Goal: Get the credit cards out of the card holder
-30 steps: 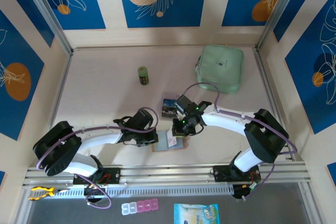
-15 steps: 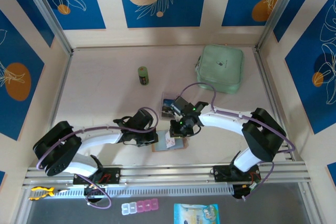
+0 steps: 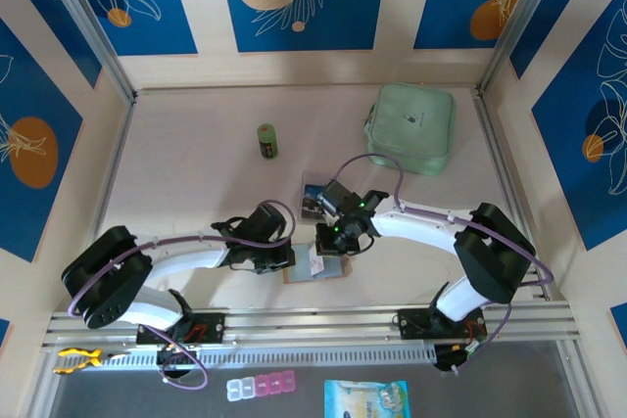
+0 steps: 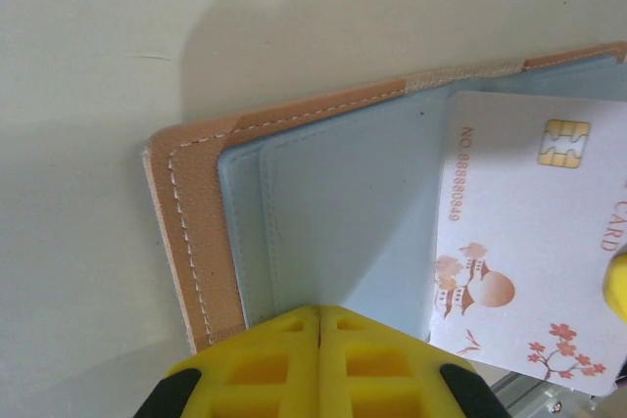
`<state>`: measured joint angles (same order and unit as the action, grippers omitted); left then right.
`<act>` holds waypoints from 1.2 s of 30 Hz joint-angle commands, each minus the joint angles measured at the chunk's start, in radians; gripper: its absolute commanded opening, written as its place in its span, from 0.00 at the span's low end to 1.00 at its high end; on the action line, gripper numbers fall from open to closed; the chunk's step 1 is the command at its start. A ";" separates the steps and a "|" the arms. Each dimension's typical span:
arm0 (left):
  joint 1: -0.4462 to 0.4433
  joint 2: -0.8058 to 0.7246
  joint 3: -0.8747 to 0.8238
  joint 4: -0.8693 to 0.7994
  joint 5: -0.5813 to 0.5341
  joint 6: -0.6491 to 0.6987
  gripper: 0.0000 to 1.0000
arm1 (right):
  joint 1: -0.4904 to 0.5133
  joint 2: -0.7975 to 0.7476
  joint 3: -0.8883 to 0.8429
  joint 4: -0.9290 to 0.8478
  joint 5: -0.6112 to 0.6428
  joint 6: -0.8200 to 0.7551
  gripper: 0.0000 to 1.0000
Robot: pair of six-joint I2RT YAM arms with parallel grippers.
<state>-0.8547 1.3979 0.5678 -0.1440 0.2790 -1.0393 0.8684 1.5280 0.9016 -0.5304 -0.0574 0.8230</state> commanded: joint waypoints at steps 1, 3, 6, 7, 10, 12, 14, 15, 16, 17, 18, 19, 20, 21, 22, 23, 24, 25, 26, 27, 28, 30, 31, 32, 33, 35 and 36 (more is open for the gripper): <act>0.005 -0.019 -0.004 -0.042 -0.024 0.002 0.02 | 0.003 -0.040 0.024 -0.065 0.044 -0.008 0.05; 0.004 -0.025 0.000 -0.048 -0.020 0.005 0.03 | 0.001 -0.053 0.039 -0.095 0.061 -0.025 0.05; 0.004 -0.039 -0.003 -0.054 -0.032 0.002 0.03 | -0.006 -0.068 0.063 -0.131 0.081 -0.064 0.04; 0.004 -0.040 -0.003 -0.050 -0.032 -0.001 0.04 | -0.009 -0.069 0.072 -0.146 0.089 -0.082 0.04; 0.005 -0.038 0.009 -0.060 -0.030 0.009 0.06 | -0.017 -0.082 0.092 -0.168 0.096 -0.174 0.03; 0.005 -0.037 0.009 -0.057 -0.032 0.008 0.07 | -0.022 -0.087 0.106 -0.181 0.095 -0.264 0.03; 0.005 -0.035 0.015 -0.054 -0.028 0.011 0.08 | -0.030 -0.084 0.139 -0.210 0.104 -0.379 0.01; 0.005 -0.037 0.019 -0.060 -0.027 0.014 0.08 | -0.032 -0.079 0.154 -0.227 0.116 -0.428 0.00; 0.005 -0.039 0.020 -0.064 -0.029 0.017 0.08 | -0.035 -0.076 0.170 -0.241 0.131 -0.486 0.00; 0.004 -0.045 0.020 -0.069 -0.034 0.017 0.08 | -0.042 -0.072 0.180 -0.249 0.141 -0.548 0.00; 0.004 -0.048 0.017 -0.066 -0.038 0.016 0.09 | -0.049 -0.069 0.191 -0.254 0.146 -0.597 0.00; 0.005 -0.052 0.016 -0.063 -0.037 0.016 0.10 | -0.058 -0.064 0.202 -0.257 0.144 -0.659 0.00; 0.007 -0.055 0.019 -0.066 -0.037 0.020 0.10 | -0.070 -0.059 0.214 -0.261 0.135 -0.721 0.00; 0.006 -0.057 0.022 -0.071 -0.040 0.024 0.10 | -0.074 -0.055 0.226 -0.271 0.127 -0.780 0.00; 0.006 -0.061 0.024 -0.081 -0.047 0.028 0.10 | -0.077 -0.051 0.241 -0.277 0.130 -0.851 0.00; 0.008 -0.064 0.026 -0.089 -0.054 0.028 0.10 | -0.079 -0.047 0.255 -0.283 0.141 -0.921 0.00; 0.008 -0.068 0.025 -0.093 -0.058 0.028 0.11 | -0.081 -0.041 0.270 -0.291 0.149 -0.977 0.00; 0.008 -0.071 0.025 -0.093 -0.057 0.028 0.11 | -0.085 -0.029 0.290 -0.306 0.159 -1.043 0.00; 0.009 -0.076 0.027 -0.096 -0.058 0.032 0.13 | -0.087 -0.016 0.312 -0.325 0.174 -1.102 0.00; 0.009 -0.083 0.027 -0.101 -0.061 0.037 0.14 | -0.092 -0.002 0.334 -0.340 0.190 -1.141 0.00; 0.009 -0.089 0.024 -0.108 -0.069 0.038 0.15 | -0.099 0.020 0.362 -0.359 0.203 -1.179 0.00; 0.014 -0.103 0.017 -0.111 -0.078 0.041 0.17 | -0.127 0.063 0.428 -0.403 0.191 -1.227 0.00; 0.017 -0.109 0.017 -0.112 -0.078 0.043 0.18 | -0.145 0.087 0.464 -0.419 0.177 -1.245 0.00; 0.020 -0.114 0.019 -0.117 -0.079 0.049 0.18 | -0.162 0.110 0.499 -0.433 0.159 -1.263 0.00; 0.023 -0.119 0.020 -0.124 -0.083 0.053 0.18 | -0.176 0.123 0.528 -0.440 0.144 -1.277 0.00; 0.032 -0.129 0.020 -0.141 -0.098 0.057 0.19 | -0.207 0.161 0.585 -0.441 0.120 -1.310 0.00; 0.034 -0.134 0.020 -0.140 -0.097 0.059 0.19 | -0.218 0.178 0.609 -0.443 0.111 -1.324 0.00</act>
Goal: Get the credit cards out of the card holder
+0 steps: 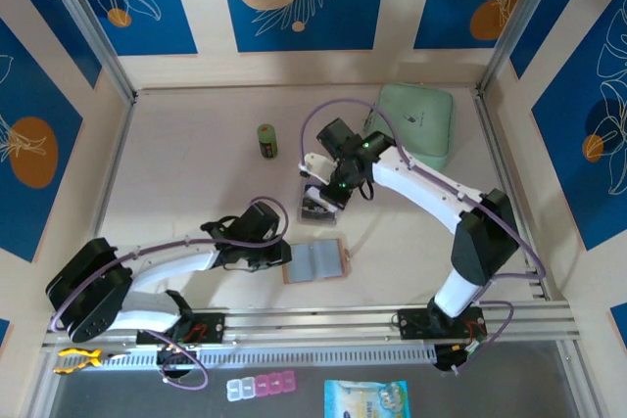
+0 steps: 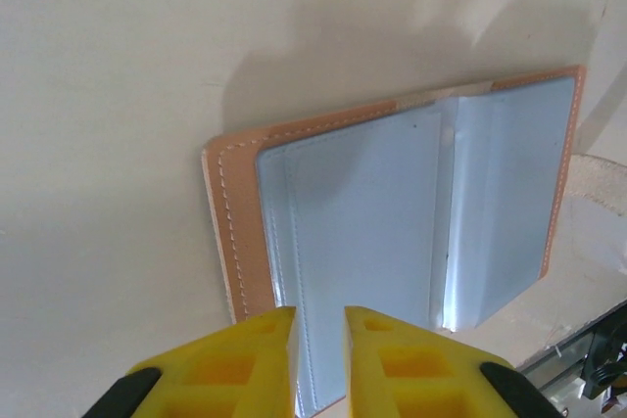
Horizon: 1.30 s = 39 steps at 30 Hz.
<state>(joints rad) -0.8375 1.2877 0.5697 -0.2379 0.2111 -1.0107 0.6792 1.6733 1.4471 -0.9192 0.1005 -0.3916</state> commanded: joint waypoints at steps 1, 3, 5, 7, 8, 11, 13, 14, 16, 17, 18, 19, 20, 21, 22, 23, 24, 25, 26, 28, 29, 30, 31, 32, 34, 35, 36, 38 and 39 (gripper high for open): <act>0.021 -0.028 0.018 -0.047 -0.027 0.031 0.19 | -0.042 0.054 0.092 -0.055 -0.056 -0.123 0.00; 0.023 -0.037 0.015 -0.051 -0.031 0.034 0.20 | -0.069 0.095 0.146 -0.059 -0.077 -0.148 0.00; 0.025 -0.043 0.009 -0.054 -0.034 0.032 0.20 | -0.095 0.146 0.210 -0.076 -0.101 -0.171 0.00; 0.029 -0.043 0.006 -0.056 -0.030 0.032 0.21 | -0.113 0.188 0.259 -0.094 -0.109 -0.189 0.00; 0.031 -0.044 0.004 -0.059 -0.032 0.032 0.21 | -0.121 0.208 0.282 -0.104 -0.114 -0.199 0.00; 0.040 -0.043 0.001 -0.061 -0.030 0.032 0.21 | -0.138 0.262 0.341 -0.138 -0.132 -0.227 0.00; 0.047 -0.038 0.002 -0.064 -0.026 0.038 0.21 | -0.146 0.288 0.363 -0.154 -0.142 -0.246 0.00; 0.050 -0.037 0.004 -0.068 -0.026 0.040 0.21 | -0.148 0.300 0.371 -0.161 -0.141 -0.256 0.00; 0.058 -0.033 0.004 -0.072 -0.020 0.042 0.21 | -0.153 0.321 0.382 -0.164 -0.128 -0.267 0.00; 0.062 -0.033 0.004 -0.071 -0.018 0.043 0.21 | -0.154 0.333 0.390 -0.165 -0.120 -0.272 0.00; 0.064 -0.032 0.005 -0.072 -0.016 0.044 0.21 | -0.155 0.342 0.394 -0.167 -0.115 -0.277 0.00; 0.066 -0.032 0.004 -0.074 -0.016 0.047 0.21 | -0.155 0.352 0.398 -0.168 -0.109 -0.283 0.00; 0.070 -0.031 0.004 -0.075 -0.013 0.049 0.21 | -0.153 0.362 0.401 -0.168 -0.105 -0.288 0.00; 0.074 -0.029 0.004 -0.078 -0.010 0.049 0.21 | -0.152 0.368 0.404 -0.170 -0.100 -0.295 0.00; 0.077 -0.029 0.005 -0.080 -0.009 0.051 0.21 | -0.152 0.375 0.404 -0.172 -0.095 -0.302 0.00; 0.077 -0.030 0.006 -0.085 -0.009 0.050 0.21 | -0.150 0.380 0.404 -0.171 -0.090 -0.309 0.00; 0.079 -0.032 0.006 -0.086 -0.007 0.050 0.21 | -0.150 0.383 0.402 -0.170 -0.086 -0.312 0.00; 0.078 -0.032 0.003 -0.086 -0.007 0.048 0.21 | -0.150 0.388 0.402 -0.170 -0.084 -0.315 0.00; 0.079 -0.034 0.001 -0.086 -0.007 0.047 0.21 | -0.149 0.392 0.400 -0.170 -0.082 -0.315 0.00; 0.082 -0.039 -0.005 -0.085 -0.006 0.047 0.21 | -0.150 0.400 0.399 -0.170 -0.076 -0.315 0.04; 0.084 -0.041 -0.004 -0.088 -0.004 0.049 0.22 | -0.150 0.402 0.398 -0.169 -0.072 -0.314 0.06; 0.086 -0.042 -0.004 -0.091 -0.003 0.052 0.22 | -0.150 0.404 0.401 -0.170 -0.066 -0.311 0.07; 0.089 -0.042 -0.001 -0.096 -0.002 0.057 0.22 | -0.150 0.402 0.404 -0.170 -0.060 -0.306 0.08; 0.092 -0.043 0.002 -0.100 -0.002 0.062 0.22 | -0.150 0.397 0.407 -0.169 -0.058 -0.302 0.09; 0.097 -0.040 0.005 -0.101 0.003 0.065 0.22 | -0.150 0.384 0.405 -0.159 -0.052 -0.295 0.11; 0.099 -0.038 0.007 -0.098 0.005 0.066 0.22 | -0.150 0.376 0.404 -0.153 -0.048 -0.287 0.11; 0.099 -0.036 0.008 -0.096 0.007 0.066 0.22 | -0.149 0.371 0.405 -0.150 -0.039 -0.279 0.11; 0.100 -0.031 0.013 -0.091 0.017 0.070 0.22 | -0.145 0.354 0.405 -0.148 -0.021 -0.261 0.14; 0.101 -0.029 0.016 -0.093 0.019 0.072 0.22 | -0.144 0.345 0.402 -0.146 -0.017 -0.252 0.15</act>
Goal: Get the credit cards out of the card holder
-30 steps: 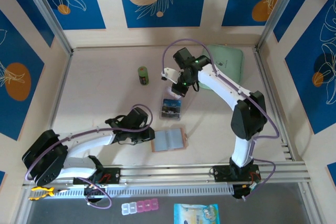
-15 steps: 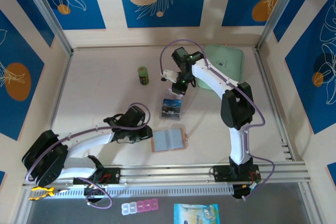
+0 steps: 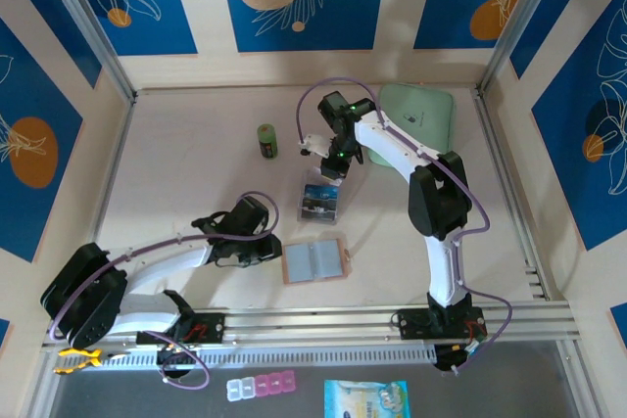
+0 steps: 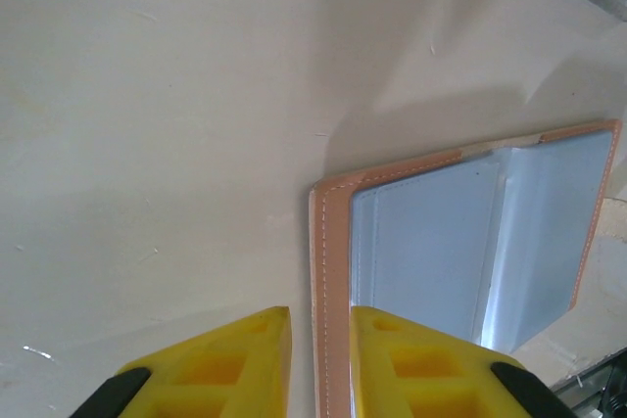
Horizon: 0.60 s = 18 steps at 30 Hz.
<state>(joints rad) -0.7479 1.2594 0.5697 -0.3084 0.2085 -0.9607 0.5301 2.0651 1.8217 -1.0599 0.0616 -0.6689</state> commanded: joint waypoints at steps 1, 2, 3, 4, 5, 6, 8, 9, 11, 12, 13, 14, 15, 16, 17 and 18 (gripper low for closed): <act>0.011 0.000 0.021 -0.024 0.023 0.026 0.22 | 0.008 -0.059 0.022 -0.001 0.027 0.034 0.16; 0.011 0.000 0.023 -0.027 0.024 0.028 0.22 | 0.010 -0.071 0.013 0.007 0.032 0.043 0.17; 0.011 -0.002 0.023 -0.026 0.025 0.031 0.22 | 0.013 -0.083 0.005 0.014 0.036 0.049 0.17; 0.012 -0.004 0.022 -0.026 0.026 0.031 0.22 | 0.014 -0.093 -0.003 0.021 0.042 0.059 0.17; 0.011 -0.005 0.023 -0.026 0.026 0.032 0.22 | 0.015 -0.104 -0.011 0.024 0.046 0.070 0.17; 0.011 -0.007 0.022 -0.026 0.028 0.031 0.22 | 0.016 -0.113 -0.015 0.028 0.051 0.083 0.17; 0.011 -0.013 0.021 -0.023 0.026 0.033 0.22 | 0.019 -0.134 -0.030 0.040 0.054 0.120 0.17; 0.011 -0.015 0.020 -0.022 0.026 0.033 0.22 | 0.021 -0.148 -0.038 0.048 0.052 0.144 0.17; 0.012 -0.017 0.017 -0.016 0.026 0.035 0.22 | 0.026 -0.175 -0.063 0.069 0.043 0.206 0.17; 0.011 -0.018 0.015 -0.013 0.026 0.035 0.22 | 0.028 -0.189 -0.076 0.081 0.039 0.241 0.17; 0.011 -0.017 0.012 -0.004 0.028 0.034 0.22 | 0.031 -0.206 -0.098 0.097 0.033 0.284 0.16; 0.011 -0.017 0.007 0.004 0.030 0.032 0.21 | 0.033 -0.228 -0.120 0.114 0.022 0.327 0.16; 0.011 -0.016 0.005 0.013 0.034 0.032 0.21 | 0.035 -0.245 -0.145 0.132 0.016 0.371 0.15; 0.012 -0.016 0.001 0.021 0.039 0.029 0.20 | 0.037 -0.268 -0.175 0.152 0.006 0.420 0.15; 0.011 -0.016 -0.003 0.031 0.042 0.027 0.19 | 0.041 -0.296 -0.209 0.174 -0.003 0.468 0.15; 0.011 -0.016 -0.006 0.038 0.046 0.024 0.18 | 0.045 -0.317 -0.241 0.194 -0.003 0.517 0.15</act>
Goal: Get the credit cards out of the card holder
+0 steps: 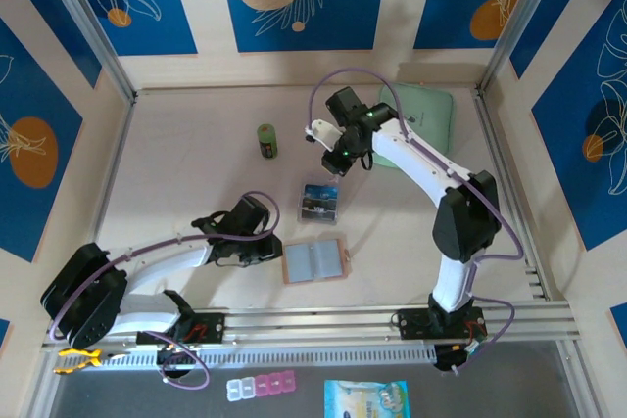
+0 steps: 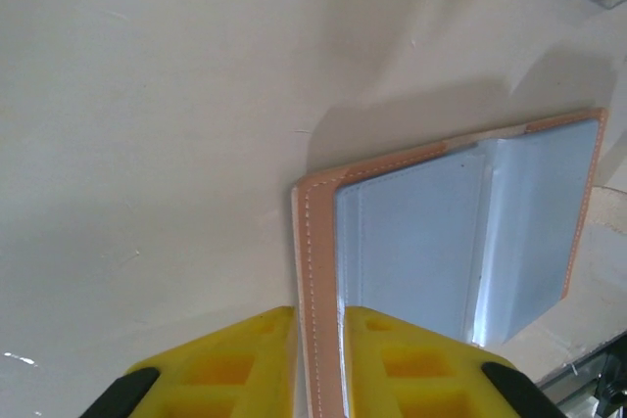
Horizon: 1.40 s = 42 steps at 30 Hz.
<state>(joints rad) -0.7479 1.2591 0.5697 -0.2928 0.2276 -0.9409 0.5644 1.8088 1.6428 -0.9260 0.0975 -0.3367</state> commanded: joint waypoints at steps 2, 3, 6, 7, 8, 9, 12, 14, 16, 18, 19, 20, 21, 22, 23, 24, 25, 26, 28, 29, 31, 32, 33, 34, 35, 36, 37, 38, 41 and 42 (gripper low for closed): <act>0.010 -0.014 -0.012 0.039 0.038 0.003 0.16 | 0.032 -0.112 -0.130 0.092 -0.049 0.289 0.14; 0.011 -0.013 -0.014 0.044 0.041 0.003 0.15 | 0.043 -0.137 -0.167 0.112 -0.054 0.335 0.14; 0.008 -0.010 -0.022 0.061 0.045 -0.005 0.12 | 0.082 -0.218 -0.296 0.204 -0.068 0.487 0.12; 0.007 -0.010 -0.028 0.072 0.047 -0.011 0.12 | 0.095 -0.241 -0.338 0.231 -0.071 0.542 0.12; 0.006 -0.009 -0.036 0.085 0.050 -0.018 0.11 | 0.109 -0.263 -0.374 0.255 -0.074 0.598 0.12; 0.003 -0.007 -0.041 0.097 0.054 -0.024 0.10 | 0.120 -0.281 -0.406 0.275 -0.078 0.641 0.12; -0.010 0.004 -0.057 0.135 0.064 -0.045 0.09 | 0.164 -0.324 -0.493 0.320 -0.087 0.758 0.12; -0.020 0.022 -0.060 0.158 0.069 -0.056 0.08 | 0.185 -0.338 -0.530 0.325 -0.101 0.839 0.12; -0.033 0.039 -0.059 0.167 0.070 -0.060 0.08 | 0.196 -0.334 -0.548 0.308 -0.126 0.911 0.12; -0.043 0.055 -0.055 0.171 0.067 -0.063 0.07 | 0.210 -0.319 -0.557 0.287 -0.153 0.965 0.12; -0.046 0.064 -0.054 0.172 0.064 -0.067 0.07 | 0.224 -0.311 -0.563 0.277 -0.154 0.985 0.12; -0.050 0.072 -0.055 0.172 0.061 -0.069 0.07 | 0.237 -0.303 -0.572 0.276 -0.151 0.996 0.12; -0.052 0.079 -0.055 0.173 0.059 -0.071 0.07 | 0.249 -0.299 -0.584 0.279 -0.155 1.003 0.13; -0.056 0.086 -0.056 0.172 0.055 -0.072 0.07 | 0.258 -0.294 -0.598 0.288 -0.165 1.011 0.15; -0.058 0.093 -0.056 0.172 0.053 -0.073 0.06 | 0.266 -0.289 -0.613 0.303 -0.180 1.021 0.17; -0.058 0.097 -0.058 0.170 0.051 -0.076 0.06 | 0.273 -0.286 -0.626 0.323 -0.195 1.033 0.18; -0.060 0.101 -0.060 0.171 0.047 -0.076 0.06 | 0.283 -0.283 -0.644 0.350 -0.208 1.051 0.21; -0.060 0.103 -0.060 0.169 0.046 -0.075 0.05 | 0.292 -0.277 -0.659 0.375 -0.223 1.069 0.22; -0.061 0.099 -0.059 0.152 0.029 -0.074 0.04 | 0.309 -0.258 -0.688 0.424 -0.245 1.108 0.26; -0.061 0.091 -0.061 0.147 0.019 -0.074 0.04 | 0.318 -0.245 -0.704 0.455 -0.263 1.124 0.28; -0.061 0.082 -0.067 0.137 0.007 -0.074 0.04 | 0.336 -0.221 -0.722 0.501 -0.282 1.152 0.29; -0.061 0.080 -0.070 0.136 0.006 -0.074 0.03 | 0.343 -0.207 -0.725 0.519 -0.287 1.163 0.29; -0.061 0.077 -0.071 0.135 0.006 -0.073 0.03 | 0.348 -0.196 -0.727 0.535 -0.291 1.170 0.27; -0.061 0.077 -0.073 0.134 0.007 -0.074 0.03 | 0.355 -0.182 -0.729 0.554 -0.300 1.177 0.22; -0.061 0.078 -0.077 0.135 0.006 -0.075 0.03 | 0.358 -0.167 -0.727 0.572 -0.312 1.181 0.19; -0.061 0.077 -0.078 0.136 0.008 -0.076 0.03 | 0.363 -0.154 -0.724 0.583 -0.318 1.185 0.18; -0.061 0.080 -0.079 0.138 0.010 -0.076 0.02 | 0.368 -0.143 -0.720 0.592 -0.320 1.188 0.18; -0.061 0.080 -0.079 0.138 0.013 -0.075 0.02 | 0.373 -0.130 -0.714 0.598 -0.320 1.190 0.17; -0.061 0.077 -0.083 0.136 0.009 -0.073 0.02 | 0.383 -0.092 -0.702 0.616 -0.323 1.196 0.17; -0.061 0.077 -0.084 0.138 0.008 -0.075 0.01 | 0.384 -0.078 -0.697 0.614 -0.322 1.198 0.17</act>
<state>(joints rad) -0.8021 1.3495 0.5076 -0.1345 0.2562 -1.0130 0.9390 1.7008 0.9237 -0.3420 -0.1917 0.8341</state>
